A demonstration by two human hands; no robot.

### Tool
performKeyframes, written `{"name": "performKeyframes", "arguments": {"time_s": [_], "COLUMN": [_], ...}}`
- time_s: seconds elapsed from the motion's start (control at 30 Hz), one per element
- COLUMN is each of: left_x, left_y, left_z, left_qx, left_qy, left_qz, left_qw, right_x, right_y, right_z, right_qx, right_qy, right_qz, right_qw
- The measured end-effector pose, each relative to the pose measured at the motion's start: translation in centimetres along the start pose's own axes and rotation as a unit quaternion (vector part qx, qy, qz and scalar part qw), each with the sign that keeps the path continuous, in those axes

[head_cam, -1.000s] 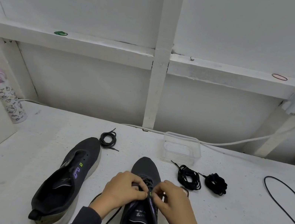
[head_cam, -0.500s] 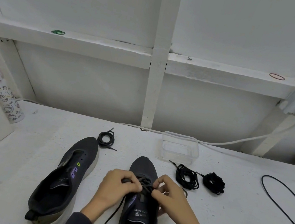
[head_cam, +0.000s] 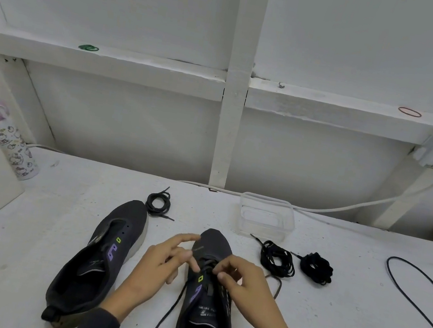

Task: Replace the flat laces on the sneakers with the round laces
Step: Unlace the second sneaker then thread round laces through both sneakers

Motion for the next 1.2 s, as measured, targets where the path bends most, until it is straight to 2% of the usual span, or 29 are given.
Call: {"name": "performKeyframes", "arguments": {"time_s": [0.23,0.33,0.53,0.73,0.87,1.03,1.2], "left_x": [1.8,1.6,0.8,-0.5,-1.2,-2.1,-2.3], "left_y": [0.3,0.5,0.2,0.2,0.1,0.6,1.5], "left_z": [1.0,1.3,1.3,1.3,1.2,0.3,-0.7], "left_qx": [0.002,-0.002,-0.030,-0.020,-0.023,0.020,0.054], "left_qy": [-0.047,-0.052,-0.048,-0.013,0.003,0.042,0.058], "left_qz": [-0.043,-0.055,-0.112,-0.196,-0.255,-0.366,-0.417], "left_qw": [0.998,0.997,0.992,0.980,0.967,0.930,0.906], "right_x": [0.4,0.2,-0.1,-0.7,-0.9,-0.9,-0.8], "right_y": [1.1,1.4,1.4,1.3,1.4,1.4,1.5], "right_z": [-0.9,-1.2,-1.0,-0.7,-0.6,-0.7,-0.6], "right_qx": [0.020,0.018,0.009,0.000,-0.010,-0.014,-0.011], "right_qy": [0.038,0.051,0.047,0.058,0.057,0.044,0.049], "right_qz": [0.097,0.103,0.010,-0.089,-0.106,-0.092,-0.099], "right_qw": [0.994,0.993,0.999,0.994,0.993,0.995,0.994]}}
Point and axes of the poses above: each hand's wrist, its own z-axis away from the middle knuckle, its own y-axis out of the palm, x = y × z, the point moved 8 cm from there along -z, towards the middle knuckle, and after that the axes turned 15 degrees about -z, right-handed, at the moved point
